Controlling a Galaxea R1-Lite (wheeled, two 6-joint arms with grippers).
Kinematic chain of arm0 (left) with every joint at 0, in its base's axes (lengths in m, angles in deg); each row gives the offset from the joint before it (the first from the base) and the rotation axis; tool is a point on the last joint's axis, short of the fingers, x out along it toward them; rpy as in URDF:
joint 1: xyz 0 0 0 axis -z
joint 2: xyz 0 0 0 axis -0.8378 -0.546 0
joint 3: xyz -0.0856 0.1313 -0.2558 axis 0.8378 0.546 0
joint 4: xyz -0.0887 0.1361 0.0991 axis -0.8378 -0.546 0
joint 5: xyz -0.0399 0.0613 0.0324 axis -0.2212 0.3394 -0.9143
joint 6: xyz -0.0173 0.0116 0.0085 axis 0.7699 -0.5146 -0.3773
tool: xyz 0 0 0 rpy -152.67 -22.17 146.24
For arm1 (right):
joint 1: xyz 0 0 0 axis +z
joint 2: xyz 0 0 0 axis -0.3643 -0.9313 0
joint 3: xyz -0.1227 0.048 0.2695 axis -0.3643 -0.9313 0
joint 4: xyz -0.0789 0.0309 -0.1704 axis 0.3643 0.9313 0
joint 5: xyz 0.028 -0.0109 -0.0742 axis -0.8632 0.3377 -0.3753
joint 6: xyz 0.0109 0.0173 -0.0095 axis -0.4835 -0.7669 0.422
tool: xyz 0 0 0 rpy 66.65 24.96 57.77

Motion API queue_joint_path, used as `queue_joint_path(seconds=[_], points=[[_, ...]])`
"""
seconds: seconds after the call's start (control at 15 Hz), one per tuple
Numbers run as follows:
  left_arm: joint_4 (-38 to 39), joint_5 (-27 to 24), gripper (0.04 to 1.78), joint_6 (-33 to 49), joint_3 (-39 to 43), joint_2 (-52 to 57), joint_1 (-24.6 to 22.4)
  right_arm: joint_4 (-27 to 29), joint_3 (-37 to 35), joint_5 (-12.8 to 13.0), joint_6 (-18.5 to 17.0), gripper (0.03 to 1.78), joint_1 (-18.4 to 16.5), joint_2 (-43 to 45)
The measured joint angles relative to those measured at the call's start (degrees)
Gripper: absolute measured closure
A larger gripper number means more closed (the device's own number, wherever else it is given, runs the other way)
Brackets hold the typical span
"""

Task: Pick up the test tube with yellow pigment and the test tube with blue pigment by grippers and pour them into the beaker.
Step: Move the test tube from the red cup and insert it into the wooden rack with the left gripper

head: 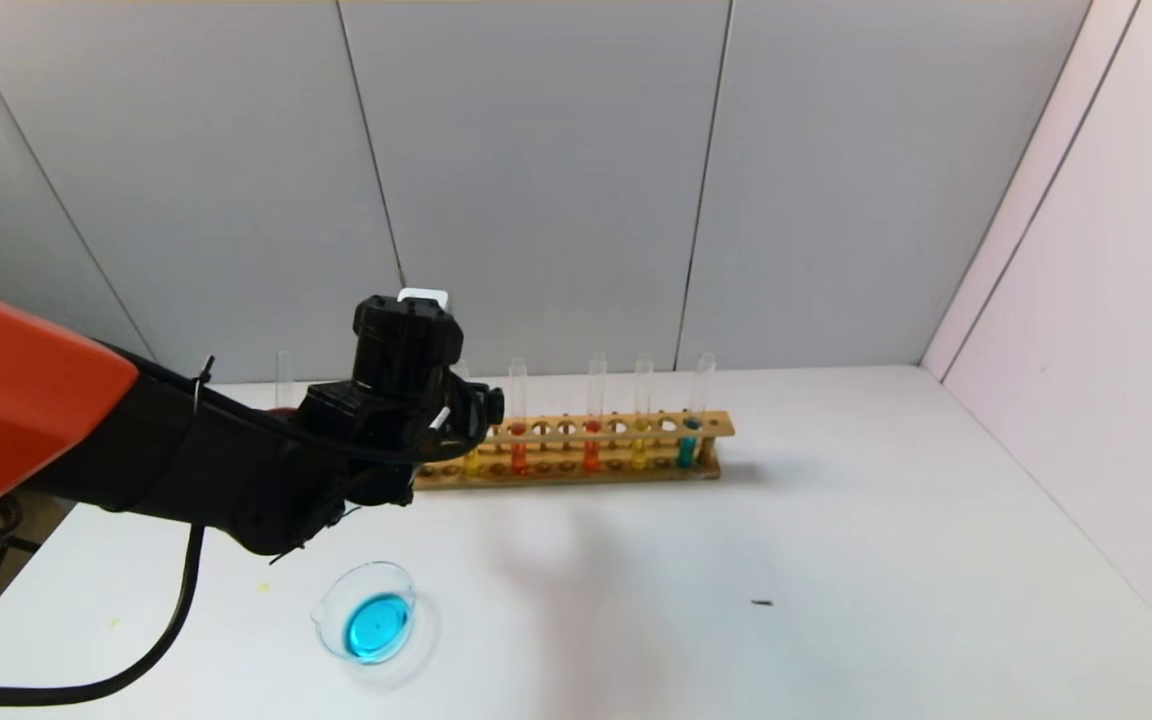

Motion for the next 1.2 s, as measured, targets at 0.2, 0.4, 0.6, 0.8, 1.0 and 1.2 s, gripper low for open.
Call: queue_joint_path(seconds=[0.2,0.4,0.6,0.8,1.0,1.2], points=[[-0.4,-0.5,0.07,-0.1,-2.8,-2.8,-1.2,0.0,0.0,0.0,0.0,0.07,0.0,0.0],[-0.4,-0.6,0.07,-0.2,-5.6,-5.5,-2.1,0.0,0.0,0.0,0.0,0.07,0.0,0.0],[-0.4,-0.7,0.07,-0.4,-8.2,-7.9,-2.4,0.0,0.0,0.0,0.0,0.07,0.0,0.0],[-0.9,-0.6,0.07,-0.5,-9.9,-9.2,-2.6,0.0,0.0,0.0,0.0,0.07,0.0,0.0],[-0.9,-0.6,0.08,-0.2,-9.9,-9.6,-2.7,0.0,0.0,0.0,0.0,0.07,0.0,0.0],[-0.4,-0.5,0.27,0.0,-8.7,-9.5,-2.5,0.0,0.0,0.0,0.0,0.07,0.0,0.0]])
